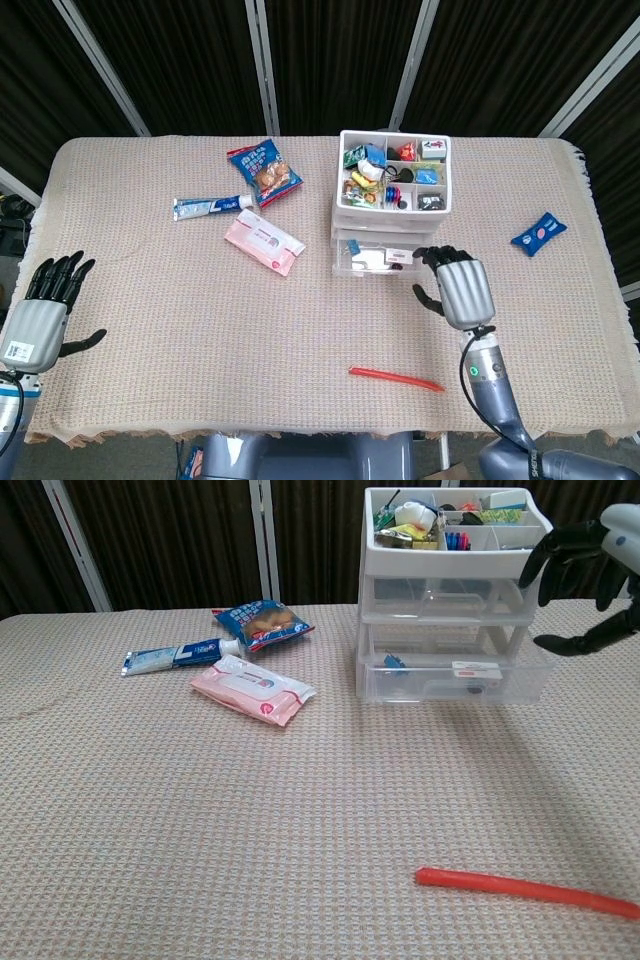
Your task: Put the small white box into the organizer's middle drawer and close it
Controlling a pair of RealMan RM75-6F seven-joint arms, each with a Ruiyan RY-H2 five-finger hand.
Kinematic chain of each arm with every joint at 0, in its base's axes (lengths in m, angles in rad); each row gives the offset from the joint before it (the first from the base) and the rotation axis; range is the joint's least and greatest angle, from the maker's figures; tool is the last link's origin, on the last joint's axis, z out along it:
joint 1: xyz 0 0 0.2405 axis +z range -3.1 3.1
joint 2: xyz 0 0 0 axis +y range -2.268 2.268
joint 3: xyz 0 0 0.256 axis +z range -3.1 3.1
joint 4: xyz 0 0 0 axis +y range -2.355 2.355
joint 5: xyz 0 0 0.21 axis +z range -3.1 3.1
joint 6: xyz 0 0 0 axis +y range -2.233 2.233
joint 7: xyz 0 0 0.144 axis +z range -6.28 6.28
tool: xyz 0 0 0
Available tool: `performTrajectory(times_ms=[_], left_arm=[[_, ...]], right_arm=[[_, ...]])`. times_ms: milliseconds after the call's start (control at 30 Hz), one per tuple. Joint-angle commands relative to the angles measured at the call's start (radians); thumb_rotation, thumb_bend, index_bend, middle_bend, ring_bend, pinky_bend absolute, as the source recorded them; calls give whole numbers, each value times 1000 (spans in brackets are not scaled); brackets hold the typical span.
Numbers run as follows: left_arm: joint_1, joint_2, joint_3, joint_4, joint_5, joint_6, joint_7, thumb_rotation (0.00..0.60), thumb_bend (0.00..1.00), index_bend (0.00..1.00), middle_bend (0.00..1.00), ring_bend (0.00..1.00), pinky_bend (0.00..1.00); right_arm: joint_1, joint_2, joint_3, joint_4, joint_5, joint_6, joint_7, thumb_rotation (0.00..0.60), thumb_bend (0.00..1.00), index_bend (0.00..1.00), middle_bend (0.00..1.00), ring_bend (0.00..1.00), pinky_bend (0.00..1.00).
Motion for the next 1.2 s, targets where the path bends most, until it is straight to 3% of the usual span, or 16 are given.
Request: performTrajectory(times_ms=[33, 133, 233, 400, 667, 900, 1200], left_arm=[[0, -3, 0, 3, 5, 4, 2, 600, 13, 33, 0, 0, 0], [0, -7, 1, 8, 14, 11, 5, 600, 14, 34, 0, 0, 0], [2, -10, 2, 13, 19, 16, 8, 600, 14, 34, 0, 0, 0], [3, -14, 1, 18, 23, 22, 6, 600, 14, 34, 0, 0, 0], [1, -15, 0, 23, 23, 22, 2, 600, 14, 34, 0, 0, 0], [0, -14, -1, 25, 25, 23, -2, 600, 15, 34, 0, 0, 0], [0, -12, -2, 24, 23, 22, -7, 600, 14, 34, 0, 0, 0]], right_arm=[[-60, 48, -140, 143, -192, 79, 15, 600, 154, 367, 300, 234, 468], [-69, 44, -185, 210, -254, 82, -52, 600, 156, 244, 133, 87, 276], [-76, 29, -217, 258, -287, 65, -115, 600, 157, 154, 21, 7, 149], [-78, -14, -236, 344, -323, 26, -248, 600, 169, 67, 0, 0, 41], [-63, -86, -223, 419, -370, 13, -420, 600, 183, 38, 0, 0, 24], [-52, -167, -224, 467, -400, -8, -490, 600, 186, 48, 0, 0, 0], [-40, -302, -176, 602, -366, -74, -642, 600, 187, 53, 0, 0, 0]])
